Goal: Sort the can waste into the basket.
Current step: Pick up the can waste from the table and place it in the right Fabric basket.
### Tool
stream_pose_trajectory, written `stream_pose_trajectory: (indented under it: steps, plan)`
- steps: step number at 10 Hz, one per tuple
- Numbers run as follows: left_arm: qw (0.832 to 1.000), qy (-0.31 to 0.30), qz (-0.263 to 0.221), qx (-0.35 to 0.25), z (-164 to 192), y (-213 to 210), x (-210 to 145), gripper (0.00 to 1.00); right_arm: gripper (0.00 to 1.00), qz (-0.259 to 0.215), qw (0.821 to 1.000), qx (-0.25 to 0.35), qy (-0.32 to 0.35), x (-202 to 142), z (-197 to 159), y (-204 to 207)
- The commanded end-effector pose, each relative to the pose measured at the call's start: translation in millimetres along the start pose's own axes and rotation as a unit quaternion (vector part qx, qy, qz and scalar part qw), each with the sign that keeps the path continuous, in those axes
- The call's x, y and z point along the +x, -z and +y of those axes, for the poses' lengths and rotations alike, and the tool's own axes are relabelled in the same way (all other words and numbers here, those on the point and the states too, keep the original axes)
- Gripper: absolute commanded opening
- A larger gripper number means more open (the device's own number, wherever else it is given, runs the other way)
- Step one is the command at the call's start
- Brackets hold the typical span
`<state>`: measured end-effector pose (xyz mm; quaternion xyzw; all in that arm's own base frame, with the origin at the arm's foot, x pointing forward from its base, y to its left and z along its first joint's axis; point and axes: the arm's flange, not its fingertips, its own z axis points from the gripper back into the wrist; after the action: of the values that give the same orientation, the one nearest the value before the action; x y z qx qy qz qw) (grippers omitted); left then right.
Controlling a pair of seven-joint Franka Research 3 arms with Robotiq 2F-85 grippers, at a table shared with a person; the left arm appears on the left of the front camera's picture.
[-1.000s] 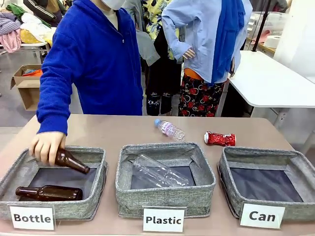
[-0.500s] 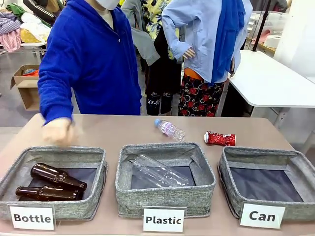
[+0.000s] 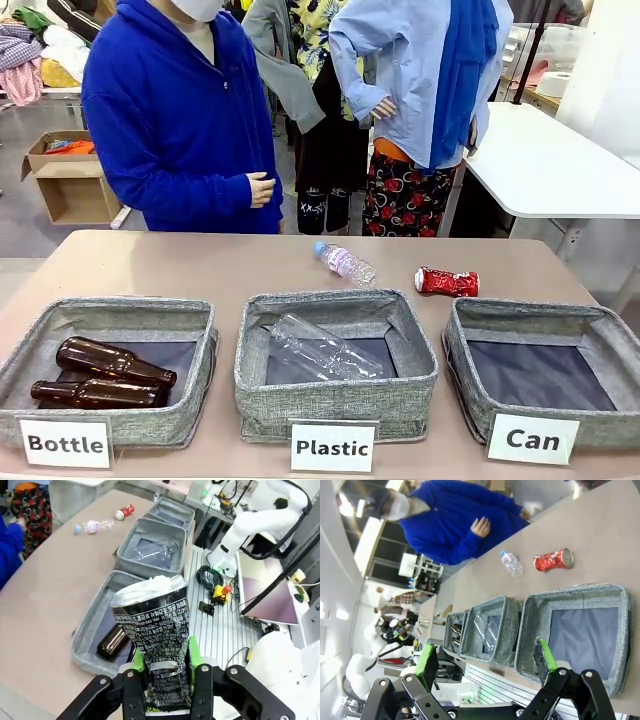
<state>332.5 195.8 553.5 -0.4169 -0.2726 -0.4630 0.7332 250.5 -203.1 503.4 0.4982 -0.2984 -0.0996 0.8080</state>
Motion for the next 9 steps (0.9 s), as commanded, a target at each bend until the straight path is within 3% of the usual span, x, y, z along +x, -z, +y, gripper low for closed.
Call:
stream_pose_trajectory:
  steps: [1, 5, 7, 9]
  plan:
    - [0.999, -0.022, 0.044, 0.017, -15.3, 54.4, 39.0, 0.00, 1.00, -0.010, 1.000, 0.012, -0.013, 3.1, 1.0, 0.5]
    - [0.977, 0.060, 0.202, 0.003, -14.1, 243.8, 127.4, 0.00, 1.00, -0.010, 1.000, 0.012, -0.013, 3.1, 1.0, 0.5]
    - [0.971, 0.115, 0.205, 0.029, -12.2, 346.4, 174.3, 0.00, 1.00, -0.010, 1.000, 0.012, -0.013, 3.1, 1.0, 0.5]
    - [0.968, 0.183, 0.163, 0.047, -33.3, 467.1, 219.3, 0.00, 1.00, -0.010, 1.000, 0.012, -0.013, 3.1, 1.0, 0.5]
